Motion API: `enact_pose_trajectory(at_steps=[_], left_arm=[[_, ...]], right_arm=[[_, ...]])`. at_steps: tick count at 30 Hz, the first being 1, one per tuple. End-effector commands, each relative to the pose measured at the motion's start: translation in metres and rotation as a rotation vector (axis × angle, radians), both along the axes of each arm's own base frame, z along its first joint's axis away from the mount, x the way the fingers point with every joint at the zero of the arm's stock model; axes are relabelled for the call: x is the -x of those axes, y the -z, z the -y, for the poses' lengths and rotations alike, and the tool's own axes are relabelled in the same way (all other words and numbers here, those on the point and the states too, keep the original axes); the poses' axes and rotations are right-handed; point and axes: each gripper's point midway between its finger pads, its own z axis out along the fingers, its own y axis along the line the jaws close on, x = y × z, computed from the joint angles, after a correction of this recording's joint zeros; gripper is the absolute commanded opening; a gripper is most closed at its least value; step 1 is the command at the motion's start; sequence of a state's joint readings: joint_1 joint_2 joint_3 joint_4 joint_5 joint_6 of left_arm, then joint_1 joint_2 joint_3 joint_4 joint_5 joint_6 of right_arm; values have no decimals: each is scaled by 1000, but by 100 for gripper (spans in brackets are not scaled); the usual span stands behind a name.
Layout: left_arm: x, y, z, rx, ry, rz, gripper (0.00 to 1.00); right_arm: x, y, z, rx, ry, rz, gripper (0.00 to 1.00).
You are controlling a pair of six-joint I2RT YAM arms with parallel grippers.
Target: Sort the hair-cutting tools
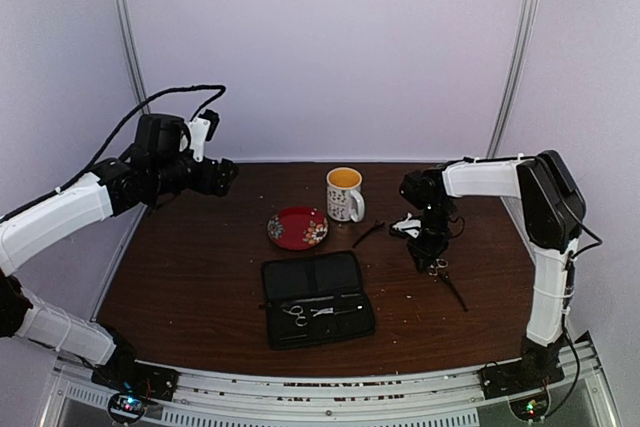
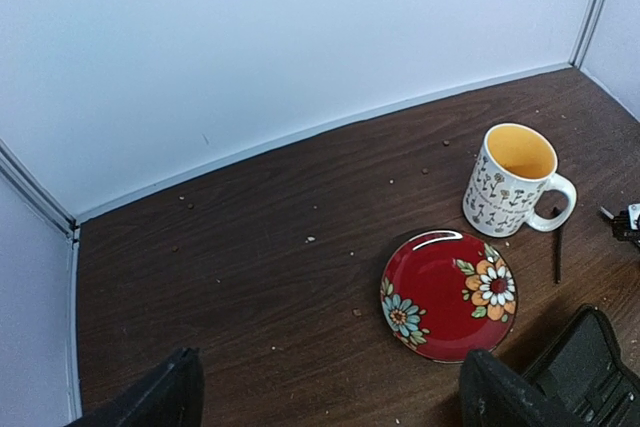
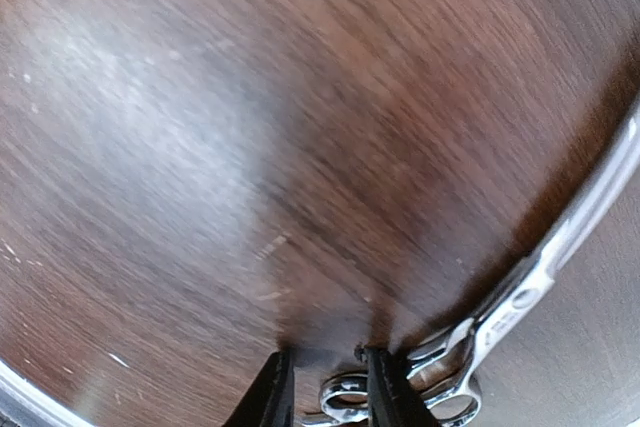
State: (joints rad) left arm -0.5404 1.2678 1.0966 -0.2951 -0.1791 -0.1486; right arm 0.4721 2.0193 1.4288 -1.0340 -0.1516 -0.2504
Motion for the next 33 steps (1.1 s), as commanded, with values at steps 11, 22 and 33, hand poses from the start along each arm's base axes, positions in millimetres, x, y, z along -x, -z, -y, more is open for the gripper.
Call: enact_pose_trajectory(at_steps=[11, 22, 33], left_arm=[[-2, -20, 7, 37, 27, 37, 91], [0, -23, 9, 44, 36, 37, 91], [0, -23, 10, 47, 44, 34, 91]], right_arm=[[-26, -38, 13, -24, -31, 71, 30], [-59, -32, 25, 66, -114, 165, 46], [-67, -14, 25, 93, -162, 113, 46]])
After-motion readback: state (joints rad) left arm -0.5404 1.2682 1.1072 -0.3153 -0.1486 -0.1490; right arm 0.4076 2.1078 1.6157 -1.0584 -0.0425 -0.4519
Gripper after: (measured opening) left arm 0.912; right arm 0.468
